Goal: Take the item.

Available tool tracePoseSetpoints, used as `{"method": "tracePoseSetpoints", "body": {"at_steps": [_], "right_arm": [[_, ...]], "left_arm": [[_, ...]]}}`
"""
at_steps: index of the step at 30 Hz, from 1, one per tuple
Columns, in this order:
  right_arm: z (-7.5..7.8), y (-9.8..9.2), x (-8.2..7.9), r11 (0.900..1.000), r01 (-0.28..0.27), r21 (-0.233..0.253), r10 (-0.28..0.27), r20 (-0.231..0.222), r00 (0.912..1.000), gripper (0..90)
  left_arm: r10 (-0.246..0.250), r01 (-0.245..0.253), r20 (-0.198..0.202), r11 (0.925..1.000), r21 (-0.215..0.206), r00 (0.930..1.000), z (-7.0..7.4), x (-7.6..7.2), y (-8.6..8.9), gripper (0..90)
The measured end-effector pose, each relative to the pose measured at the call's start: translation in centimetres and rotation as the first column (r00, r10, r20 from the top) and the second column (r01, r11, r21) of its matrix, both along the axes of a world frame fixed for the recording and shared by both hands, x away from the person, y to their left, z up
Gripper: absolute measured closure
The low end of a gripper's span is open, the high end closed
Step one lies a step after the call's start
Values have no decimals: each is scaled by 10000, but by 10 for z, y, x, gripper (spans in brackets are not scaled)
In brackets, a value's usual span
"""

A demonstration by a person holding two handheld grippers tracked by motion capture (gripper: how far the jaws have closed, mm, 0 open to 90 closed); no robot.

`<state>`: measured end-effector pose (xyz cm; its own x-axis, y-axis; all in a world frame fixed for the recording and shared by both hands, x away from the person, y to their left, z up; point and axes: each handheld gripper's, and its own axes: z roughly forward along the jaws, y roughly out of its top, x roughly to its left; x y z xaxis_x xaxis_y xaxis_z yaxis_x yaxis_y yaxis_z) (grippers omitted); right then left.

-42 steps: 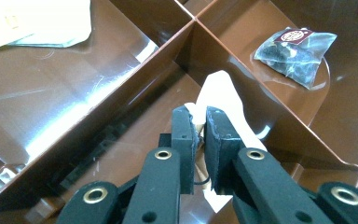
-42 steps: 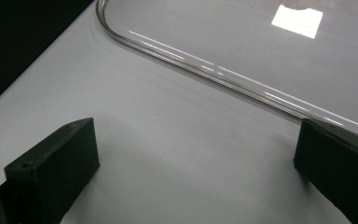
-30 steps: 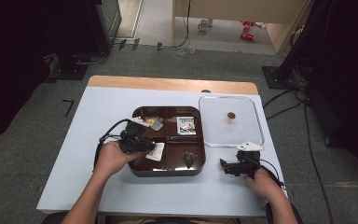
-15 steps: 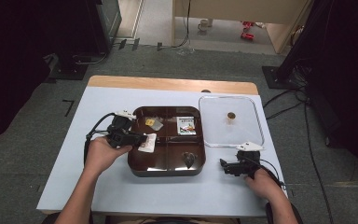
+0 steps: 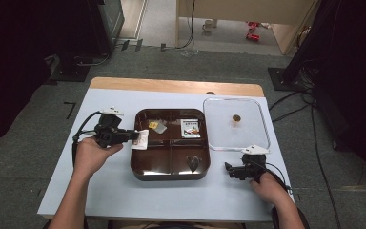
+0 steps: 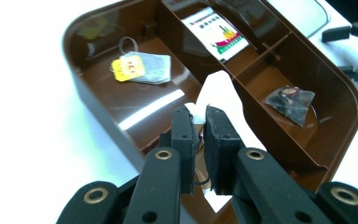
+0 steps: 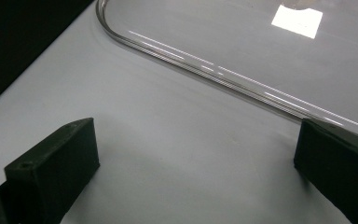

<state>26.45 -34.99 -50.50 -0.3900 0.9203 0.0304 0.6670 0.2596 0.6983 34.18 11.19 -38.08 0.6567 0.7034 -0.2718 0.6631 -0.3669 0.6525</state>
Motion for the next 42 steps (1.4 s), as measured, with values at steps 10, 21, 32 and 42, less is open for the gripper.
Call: {"method": "tracePoseSetpoints", "body": {"at_steps": [10, 21, 32, 42], "right_arm": [[0, 0, 0, 10000, 5, 0, -5, 2, 10000, 0], [0, 0, 0, 10000, 9, 0, -9, 1, 10000, 0], [0, 0, 0, 10000, 8, 1, -8, -2, 10000, 0], [0, 0, 0, 10000, 10, -4, -10, -2, 10000, 0]], "left_arm": [[901, -900, 160, 9959, -37, 9958, 4, 1, 30, 840], [1548, -1552, 191, 9875, 266, 9878, -6, 7, 50, 841], [1868, -1866, 12, 9808, 563, 9824, -36, 23, 57, 841], [2087, -2050, -327, 9745, 911, 9774, -62, 40, 55, 838]]}}
